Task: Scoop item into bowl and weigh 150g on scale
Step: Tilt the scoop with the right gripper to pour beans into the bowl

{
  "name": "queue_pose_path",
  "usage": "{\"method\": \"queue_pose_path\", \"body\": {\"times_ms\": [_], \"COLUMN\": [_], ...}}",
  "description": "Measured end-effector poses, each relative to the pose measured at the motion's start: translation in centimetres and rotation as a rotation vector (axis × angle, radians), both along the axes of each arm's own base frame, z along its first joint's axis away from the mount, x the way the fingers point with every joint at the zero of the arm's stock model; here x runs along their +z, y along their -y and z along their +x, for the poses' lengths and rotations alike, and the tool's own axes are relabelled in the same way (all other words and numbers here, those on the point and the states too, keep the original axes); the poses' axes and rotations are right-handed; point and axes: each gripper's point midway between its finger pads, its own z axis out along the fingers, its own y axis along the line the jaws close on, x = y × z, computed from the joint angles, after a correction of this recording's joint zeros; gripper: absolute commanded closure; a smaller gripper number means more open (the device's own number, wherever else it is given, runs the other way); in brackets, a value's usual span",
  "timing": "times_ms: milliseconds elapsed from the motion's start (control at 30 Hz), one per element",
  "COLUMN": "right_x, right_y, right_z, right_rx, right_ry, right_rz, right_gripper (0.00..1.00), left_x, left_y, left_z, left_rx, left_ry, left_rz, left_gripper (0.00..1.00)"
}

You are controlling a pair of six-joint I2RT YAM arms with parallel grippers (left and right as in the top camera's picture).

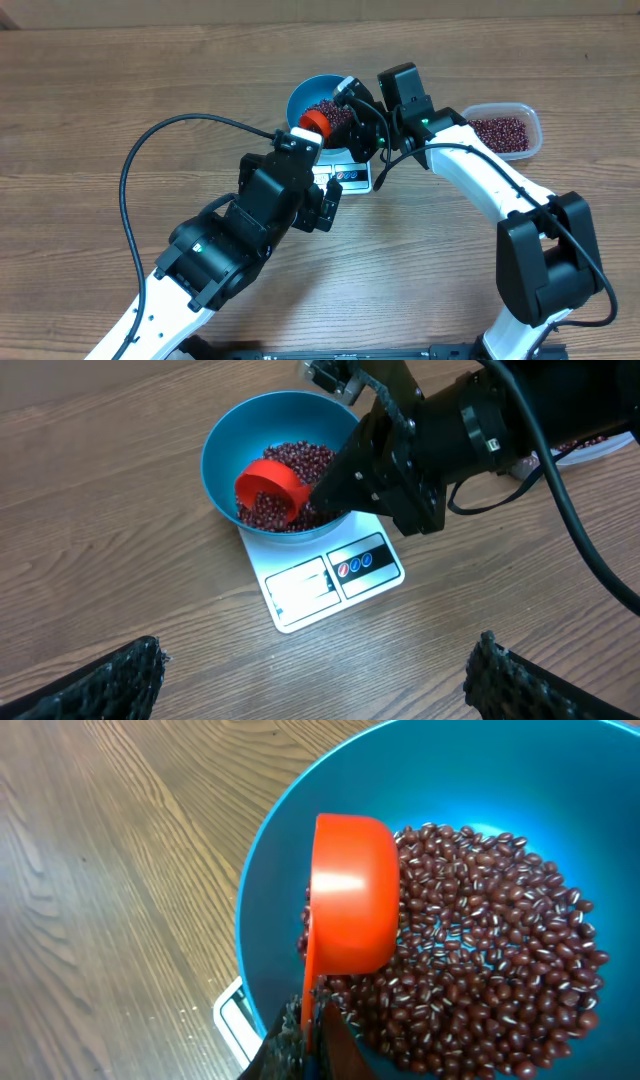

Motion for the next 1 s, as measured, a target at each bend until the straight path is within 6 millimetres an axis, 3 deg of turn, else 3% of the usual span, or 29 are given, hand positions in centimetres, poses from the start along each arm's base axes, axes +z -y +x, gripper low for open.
{"method": "queue_pose_path", "body": {"times_ms": [800, 1000], "right_x": [2.8, 3.0], "right_y": [0.0, 0.9], "right_z": [1.5, 2.1], "right_rx": [-0.073, -0.094], "right_ry": [-0.028, -0.027], "right_rz": [0.061, 0.063], "right_gripper": [0.96, 0.96], "left_x": [0.0, 0.0], "left_y": [0.0, 0.0], "left_z": [0.0, 0.0], "left_rx": [0.000, 0.000], "left_ry": [0.000, 0.000], "left_rz": [0.000, 0.000], "left_gripper": [0.01, 0.01]}}
